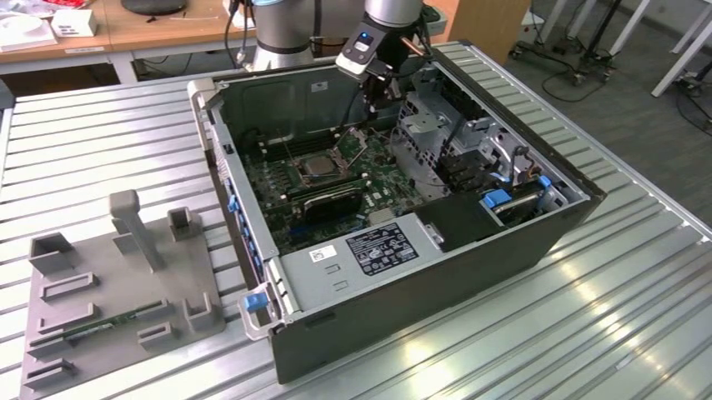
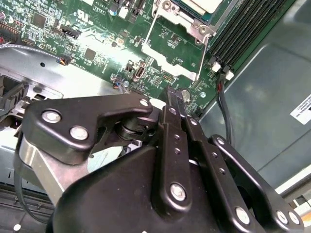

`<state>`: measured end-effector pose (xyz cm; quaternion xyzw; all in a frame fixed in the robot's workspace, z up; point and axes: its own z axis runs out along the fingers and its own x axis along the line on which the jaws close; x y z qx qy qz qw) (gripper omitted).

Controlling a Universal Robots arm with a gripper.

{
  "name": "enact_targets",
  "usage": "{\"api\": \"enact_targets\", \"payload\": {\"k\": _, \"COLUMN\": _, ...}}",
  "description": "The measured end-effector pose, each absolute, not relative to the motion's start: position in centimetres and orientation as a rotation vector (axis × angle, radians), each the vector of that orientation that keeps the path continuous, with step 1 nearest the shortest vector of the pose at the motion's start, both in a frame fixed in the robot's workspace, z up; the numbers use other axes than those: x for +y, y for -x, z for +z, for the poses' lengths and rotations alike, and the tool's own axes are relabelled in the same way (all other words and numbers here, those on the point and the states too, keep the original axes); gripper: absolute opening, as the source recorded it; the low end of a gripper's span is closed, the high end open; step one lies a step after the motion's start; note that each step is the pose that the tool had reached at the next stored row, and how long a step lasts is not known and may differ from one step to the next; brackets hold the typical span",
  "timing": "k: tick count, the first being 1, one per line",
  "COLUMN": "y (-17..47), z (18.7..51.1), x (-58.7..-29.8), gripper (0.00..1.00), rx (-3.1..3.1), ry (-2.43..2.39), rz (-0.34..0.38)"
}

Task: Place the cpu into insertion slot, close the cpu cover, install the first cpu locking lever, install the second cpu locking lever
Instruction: 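Close the cpu cover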

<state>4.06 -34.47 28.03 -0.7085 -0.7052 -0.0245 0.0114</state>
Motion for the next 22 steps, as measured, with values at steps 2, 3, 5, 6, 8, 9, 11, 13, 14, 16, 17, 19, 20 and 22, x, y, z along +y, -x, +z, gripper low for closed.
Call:
{"api": "enact_targets", "payload": {"k": 2, "y": -4.06, "z": 28.03, "x": -34.47, "gripper": 0.11, "rx": -2.199, "ry": 2.21, "rz": -0.076}}
{"api": "enact_targets", "payload": {"k": 3, "y": -4.1, "z": 28.03, "x": -34.47, "gripper": 0.11, "rx": -2.199, "ry": 2.21, "rz": -0.076}}
{"api": "enact_targets", "payload": {"k": 5, "y": -4.23, "z": 28.03, "x": -34.47, "gripper": 0.11, "rx": -2.199, "ry": 2.21, "rz": -0.076}}
{"api": "enact_targets", "payload": {"k": 6, "y": -4.28, "z": 28.03, "x": -34.47, "gripper": 0.11, "rx": -2.199, "ry": 2.21, "rz": -0.076}}
{"api": "enact_targets", "payload": {"k": 8, "y": -4.31, "z": 28.02, "x": -34.47, "gripper": 0.11, "rx": -2.199, "ry": 2.21, "rz": -0.076}}
{"api": "enact_targets", "payload": {"k": 9, "y": -4.31, "z": 27.97, "x": -34.47, "gripper": 0.11, "rx": -2.199, "ry": 2.21, "rz": -0.076}}
{"api": "enact_targets", "payload": {"k": 11, "y": -4.31, "z": 27.97, "x": -34.47, "gripper": 0.11, "rx": -2.199, "ry": 2.21, "rz": -0.076}}
{"api": "enact_targets", "payload": {"k": 13, "y": -4.31, "z": 27.95, "x": -34.47, "gripper": 0.11, "rx": -2.199, "ry": 2.209, "rz": -0.077}}
{"api": "enact_targets", "payload": {"k": 14, "y": -4.31, "z": 27.73, "x": -34.47, "gripper": 0.11, "rx": -2.199, "ry": 2.209, "rz": -0.078}}
{"api": "enact_targets", "payload": {"k": 16, "y": -4.31, "z": 27.61, "x": -34.47, "gripper": 0.11, "rx": -2.199, "ry": 2.209, "rz": -0.078}}
{"api": "enact_targets", "payload": {"k": 17, "y": -4.31, "z": 27.6, "x": -34.47, "gripper": 0.11, "rx": -2.199, "ry": 2.209, "rz": -0.078}}
{"api": "enact_targets", "payload": {"k": 19, "y": -4.31, "z": 27.55, "x": -34.46, "gripper": 0.11, "rx": -2.199, "ry": 2.209, "rz": -0.078}}
{"api": "enact_targets", "payload": {"k": 20, "y": -4.31, "z": 27.52, "x": -34.46, "gripper": 0.11, "rx": -2.199, "ry": 2.209, "rz": -0.078}}
{"api": "enact_targets", "payload": {"k": 22, "y": -4.31, "z": 27.44, "x": -34.47, "gripper": 0.11, "rx": -2.199, "ry": 2.209, "rz": -0.078}}
